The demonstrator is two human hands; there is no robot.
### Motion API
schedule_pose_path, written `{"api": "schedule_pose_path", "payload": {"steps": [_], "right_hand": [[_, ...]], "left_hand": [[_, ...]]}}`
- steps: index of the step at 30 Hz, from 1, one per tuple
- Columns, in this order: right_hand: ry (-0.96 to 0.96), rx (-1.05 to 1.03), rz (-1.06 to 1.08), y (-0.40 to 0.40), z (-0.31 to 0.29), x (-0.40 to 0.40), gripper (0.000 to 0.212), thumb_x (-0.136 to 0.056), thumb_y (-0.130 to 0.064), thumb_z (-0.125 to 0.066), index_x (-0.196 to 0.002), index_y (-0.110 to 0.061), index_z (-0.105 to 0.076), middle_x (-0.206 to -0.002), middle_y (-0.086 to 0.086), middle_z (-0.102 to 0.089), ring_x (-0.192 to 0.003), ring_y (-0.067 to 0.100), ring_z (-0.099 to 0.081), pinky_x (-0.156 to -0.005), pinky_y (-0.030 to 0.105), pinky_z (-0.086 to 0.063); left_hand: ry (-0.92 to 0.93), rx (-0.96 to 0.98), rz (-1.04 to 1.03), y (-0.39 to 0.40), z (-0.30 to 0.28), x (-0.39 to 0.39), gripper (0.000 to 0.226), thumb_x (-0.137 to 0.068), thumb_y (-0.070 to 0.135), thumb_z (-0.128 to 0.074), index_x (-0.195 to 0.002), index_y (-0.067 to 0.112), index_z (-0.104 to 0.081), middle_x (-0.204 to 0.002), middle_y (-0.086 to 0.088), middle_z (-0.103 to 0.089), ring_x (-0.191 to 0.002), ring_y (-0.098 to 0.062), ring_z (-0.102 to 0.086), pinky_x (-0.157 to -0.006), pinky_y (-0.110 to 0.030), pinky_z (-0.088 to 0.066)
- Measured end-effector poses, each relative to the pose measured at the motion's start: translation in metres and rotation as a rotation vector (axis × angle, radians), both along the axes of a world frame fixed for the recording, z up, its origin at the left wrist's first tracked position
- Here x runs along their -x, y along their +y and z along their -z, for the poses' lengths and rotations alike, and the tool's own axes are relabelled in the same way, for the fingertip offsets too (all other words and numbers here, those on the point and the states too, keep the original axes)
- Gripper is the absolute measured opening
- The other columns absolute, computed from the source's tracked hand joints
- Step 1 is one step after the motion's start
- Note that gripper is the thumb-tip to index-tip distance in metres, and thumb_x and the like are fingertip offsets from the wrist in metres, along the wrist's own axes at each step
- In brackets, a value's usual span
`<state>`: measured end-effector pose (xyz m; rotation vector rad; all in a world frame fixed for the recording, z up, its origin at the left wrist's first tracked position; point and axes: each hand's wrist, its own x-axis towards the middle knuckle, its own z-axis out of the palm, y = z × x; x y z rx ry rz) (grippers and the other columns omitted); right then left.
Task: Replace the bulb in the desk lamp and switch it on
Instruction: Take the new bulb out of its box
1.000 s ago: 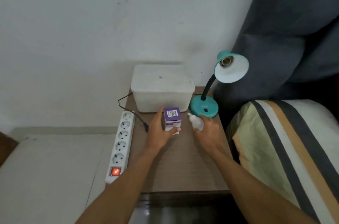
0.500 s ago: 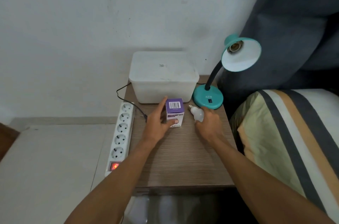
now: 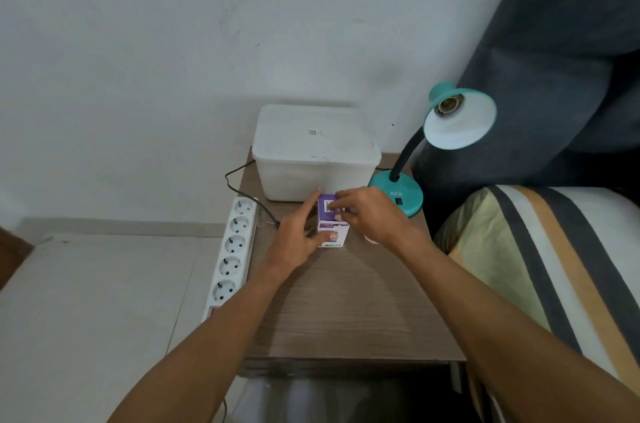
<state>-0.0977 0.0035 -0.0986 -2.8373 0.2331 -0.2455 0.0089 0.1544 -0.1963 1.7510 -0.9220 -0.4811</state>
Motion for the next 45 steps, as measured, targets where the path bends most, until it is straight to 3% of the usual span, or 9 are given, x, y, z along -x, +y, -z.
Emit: {"api": "schedule_pose_path", "payload": {"steps": [9,19,23,27,31,34,38,42,45], "right_hand": [[0.07,0.105,-0.121,-0.005,-0.006,-0.006,0.027,-0.09,-0.025,-0.068,-0.117,-0.021,-0.072,-0.105,-0.001,-0.073,-0.092,0.018,-0.067,-0.077,0.036,-0.057],[-0.126,0.011,-0.125,-0.004,0.004,0.007,0.021,-0.098,-0.022,-0.058,-0.113,-0.014,-0.072,-0.094,0.002,-0.074,-0.082,0.017,-0.065,-0.076,0.034,-0.054],[-0.215,-0.23,0.109,-0.002,0.006,0.006,0.026,-0.099,-0.028,-0.057,-0.118,-0.018,-0.072,-0.095,-0.001,-0.077,-0.08,0.008,-0.069,-0.073,0.03,-0.058],[-0.317,-0.477,0.452,0.004,0.007,-0.004,0.037,-0.096,-0.04,-0.061,-0.125,-0.018,-0.067,-0.104,-0.001,-0.075,-0.093,0.006,-0.068,-0.078,0.022,-0.057],[-0.468,-0.536,0.711,0.01,0.006,-0.015,0.03,-0.086,-0.041,-0.073,-0.102,-0.019,-0.061,-0.093,-0.003,-0.067,-0.087,0.011,-0.063,-0.075,0.028,-0.055],[-0.417,-0.442,0.586,0.007,0.006,-0.011,0.019,-0.087,-0.032,-0.075,-0.093,-0.019,-0.063,-0.086,-0.006,-0.064,-0.079,0.007,-0.062,-0.069,0.022,-0.054],[-0.079,-0.364,0.239,-0.005,0.002,0.005,0.025,-0.085,-0.022,-0.076,-0.11,-0.017,-0.073,-0.098,-0.003,-0.074,-0.084,0.003,-0.064,-0.076,0.02,-0.055],[0.095,-0.286,0.126,-0.012,-0.005,0.001,0.025,-0.085,-0.014,-0.076,-0.109,-0.018,-0.077,-0.103,-0.002,-0.076,-0.081,0.0,-0.061,-0.068,0.007,-0.044],[0.131,-0.233,0.065,-0.011,-0.007,-0.009,0.027,-0.086,-0.017,-0.075,-0.112,-0.021,-0.075,-0.107,-0.003,-0.076,-0.088,0.005,-0.067,-0.076,0.019,-0.053]], "left_hand": [[-0.038,-0.001,0.0,0.001,0.003,-0.005,0.097,-0.08,0.023,-0.088,-0.159,0.03,-0.032,-0.139,-0.005,-0.064,-0.123,-0.015,-0.066,-0.1,-0.042,-0.059],[-0.033,0.007,0.001,-0.001,0.005,-0.004,0.098,-0.081,0.017,-0.088,-0.159,0.033,-0.031,-0.138,-0.008,-0.064,-0.121,-0.016,-0.068,-0.098,-0.042,-0.06],[-0.041,0.024,-0.002,0.001,0.004,0.0,0.103,-0.082,0.016,-0.087,-0.162,0.034,-0.023,-0.137,-0.004,-0.065,-0.119,-0.01,-0.068,-0.1,-0.038,-0.059],[-0.079,0.016,-0.021,0.003,0.005,0.005,0.101,-0.085,0.022,-0.085,-0.159,0.031,-0.019,-0.141,-0.003,-0.064,-0.119,-0.011,-0.068,-0.1,-0.043,-0.059],[-0.16,-0.003,0.007,0.004,0.005,0.006,0.083,-0.088,0.028,-0.083,-0.152,0.029,-0.031,-0.141,-0.005,-0.063,-0.12,-0.013,-0.068,-0.099,-0.043,-0.059],[-0.23,-0.038,0.022,0.004,0.002,0.0,0.084,-0.087,0.031,-0.083,-0.155,0.033,-0.034,-0.138,-0.003,-0.065,-0.118,-0.012,-0.067,-0.098,-0.041,-0.059],[-0.279,-0.06,0.034,0.003,0.001,-0.005,0.098,-0.083,0.03,-0.086,-0.161,0.038,-0.027,-0.137,0.0,-0.065,-0.115,-0.012,-0.067,-0.099,-0.038,-0.057],[-0.29,-0.043,0.03,0.002,0.002,-0.004,0.101,-0.082,0.028,-0.087,-0.162,0.037,-0.026,-0.136,-0.001,-0.065,-0.115,-0.012,-0.066,-0.101,-0.036,-0.056],[-0.278,-0.032,0.04,0.002,0.004,-0.005,0.101,-0.082,0.024,-0.087,-0.162,0.036,-0.026,-0.138,-0.002,-0.064,-0.117,-0.012,-0.066,-0.101,-0.037,-0.057]]}}
